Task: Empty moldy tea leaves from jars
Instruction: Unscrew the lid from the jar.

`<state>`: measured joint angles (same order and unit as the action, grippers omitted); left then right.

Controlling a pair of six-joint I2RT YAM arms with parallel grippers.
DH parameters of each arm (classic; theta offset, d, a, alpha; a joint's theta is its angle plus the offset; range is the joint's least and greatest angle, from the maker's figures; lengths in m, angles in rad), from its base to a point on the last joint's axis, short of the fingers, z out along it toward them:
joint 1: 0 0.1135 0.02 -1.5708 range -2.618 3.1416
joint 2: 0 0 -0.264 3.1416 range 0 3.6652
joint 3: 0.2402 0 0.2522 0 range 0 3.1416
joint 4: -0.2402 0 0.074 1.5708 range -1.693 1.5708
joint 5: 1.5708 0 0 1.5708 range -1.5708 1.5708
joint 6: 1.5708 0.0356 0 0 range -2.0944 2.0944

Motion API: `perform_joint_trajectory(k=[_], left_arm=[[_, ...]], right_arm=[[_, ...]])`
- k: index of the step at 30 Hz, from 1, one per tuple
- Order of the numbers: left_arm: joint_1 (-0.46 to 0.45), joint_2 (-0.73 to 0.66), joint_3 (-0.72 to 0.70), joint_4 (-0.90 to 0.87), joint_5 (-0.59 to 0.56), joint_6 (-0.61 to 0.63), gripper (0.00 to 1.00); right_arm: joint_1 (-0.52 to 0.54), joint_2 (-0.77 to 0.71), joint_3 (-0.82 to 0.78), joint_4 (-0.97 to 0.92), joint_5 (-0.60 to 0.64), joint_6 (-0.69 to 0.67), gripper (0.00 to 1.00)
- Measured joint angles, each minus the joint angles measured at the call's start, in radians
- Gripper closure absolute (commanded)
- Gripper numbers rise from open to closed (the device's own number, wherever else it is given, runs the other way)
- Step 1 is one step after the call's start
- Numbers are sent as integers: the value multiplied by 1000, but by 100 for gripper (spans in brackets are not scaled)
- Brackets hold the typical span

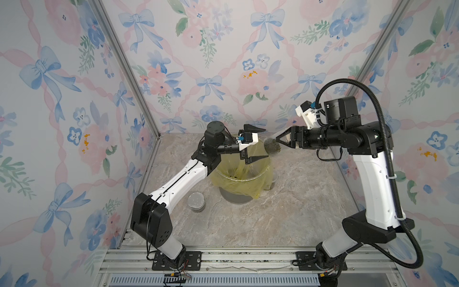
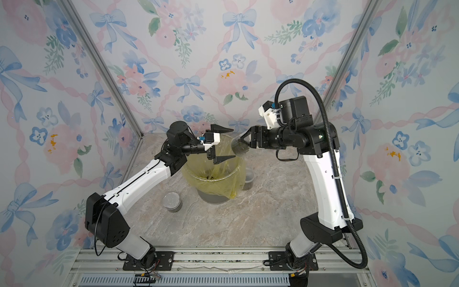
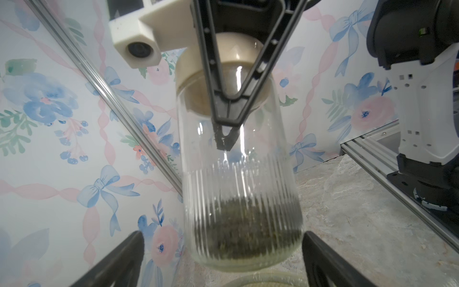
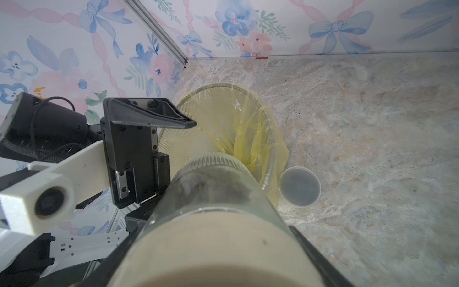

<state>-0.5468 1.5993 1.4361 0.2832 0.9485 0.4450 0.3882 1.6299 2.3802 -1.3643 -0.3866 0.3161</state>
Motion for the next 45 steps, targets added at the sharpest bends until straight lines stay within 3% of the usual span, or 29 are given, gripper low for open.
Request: perform_joint_trajectory(k=[11,20,36,45], left_arm=[[-30,40,60,6,24,-3,2],[-47,87,89,37,-16,-36,6],[-55,93,104,51,-28,-57,11],[-56,95,114,51,-35,-65,46]], right_arm=[[0,27,-4,56,-53,25,65],[0,-3,-133,160,-100,65,66],[-1,-43,-178,228,-126,97,69],[-3,-67,-212,263,-126,111,67]])
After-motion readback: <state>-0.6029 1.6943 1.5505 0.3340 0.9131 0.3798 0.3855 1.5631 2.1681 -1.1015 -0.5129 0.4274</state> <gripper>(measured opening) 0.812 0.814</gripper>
